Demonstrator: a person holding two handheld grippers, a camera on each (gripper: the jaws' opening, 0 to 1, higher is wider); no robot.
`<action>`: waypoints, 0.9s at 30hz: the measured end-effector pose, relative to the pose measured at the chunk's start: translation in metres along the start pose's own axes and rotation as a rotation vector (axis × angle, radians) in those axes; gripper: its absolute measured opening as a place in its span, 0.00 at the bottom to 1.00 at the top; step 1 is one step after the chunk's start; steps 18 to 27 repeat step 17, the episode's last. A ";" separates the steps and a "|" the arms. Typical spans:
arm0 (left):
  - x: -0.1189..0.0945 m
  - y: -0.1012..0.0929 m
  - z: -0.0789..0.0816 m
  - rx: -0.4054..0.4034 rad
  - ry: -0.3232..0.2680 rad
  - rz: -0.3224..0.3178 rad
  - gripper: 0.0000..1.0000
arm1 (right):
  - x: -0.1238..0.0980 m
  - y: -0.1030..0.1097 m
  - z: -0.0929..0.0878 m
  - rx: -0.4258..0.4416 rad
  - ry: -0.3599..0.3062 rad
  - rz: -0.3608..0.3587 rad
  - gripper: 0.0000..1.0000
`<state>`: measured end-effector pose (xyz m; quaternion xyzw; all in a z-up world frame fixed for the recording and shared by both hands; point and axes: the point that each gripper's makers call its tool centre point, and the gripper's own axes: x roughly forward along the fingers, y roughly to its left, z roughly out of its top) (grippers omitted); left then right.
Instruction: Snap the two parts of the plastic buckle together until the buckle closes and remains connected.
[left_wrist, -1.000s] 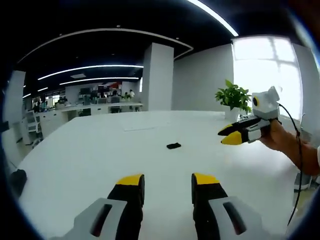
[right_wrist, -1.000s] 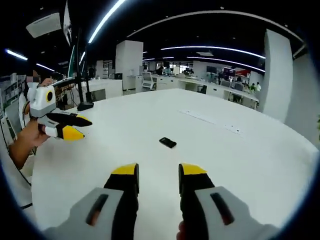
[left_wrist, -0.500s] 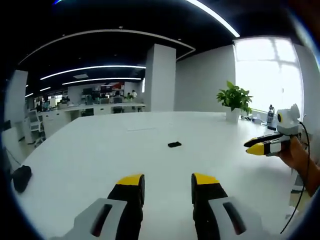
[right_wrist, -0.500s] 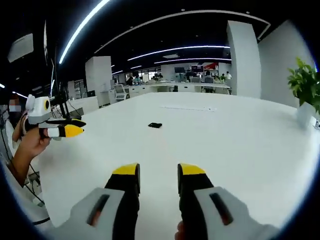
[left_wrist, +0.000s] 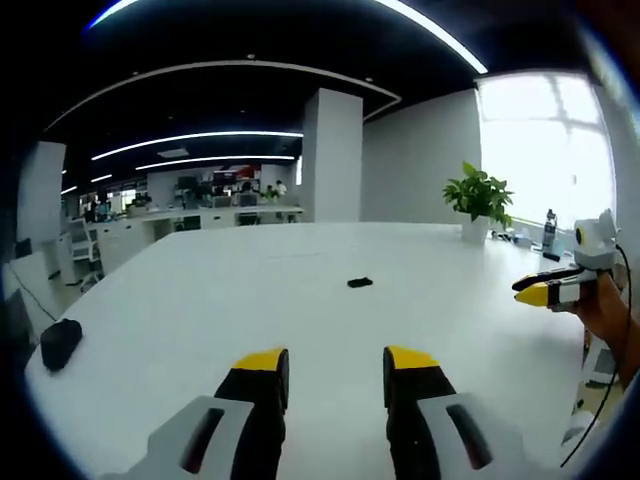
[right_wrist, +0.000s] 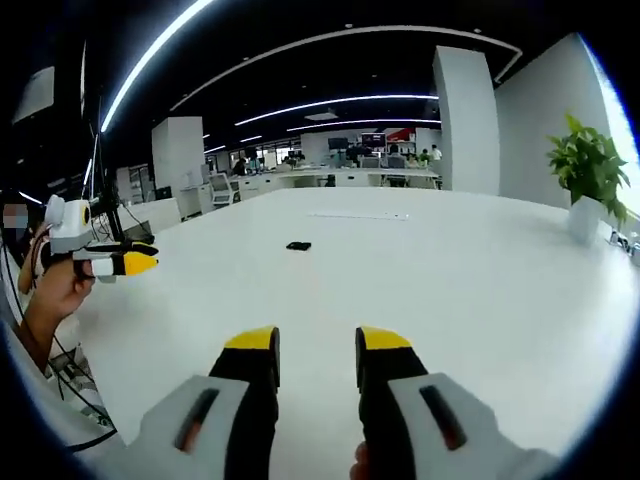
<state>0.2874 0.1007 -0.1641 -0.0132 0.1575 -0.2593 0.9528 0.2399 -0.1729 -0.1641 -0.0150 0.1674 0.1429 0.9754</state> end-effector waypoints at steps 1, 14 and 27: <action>-0.001 0.001 -0.001 0.001 -0.001 0.008 0.38 | -0.001 0.000 0.000 -0.003 -0.002 -0.004 0.31; -0.010 0.008 -0.009 0.007 -0.004 0.067 0.38 | -0.001 -0.001 -0.003 -0.014 0.006 -0.028 0.31; -0.012 0.009 -0.009 0.001 -0.006 0.076 0.38 | -0.001 -0.001 -0.004 -0.017 0.009 -0.030 0.31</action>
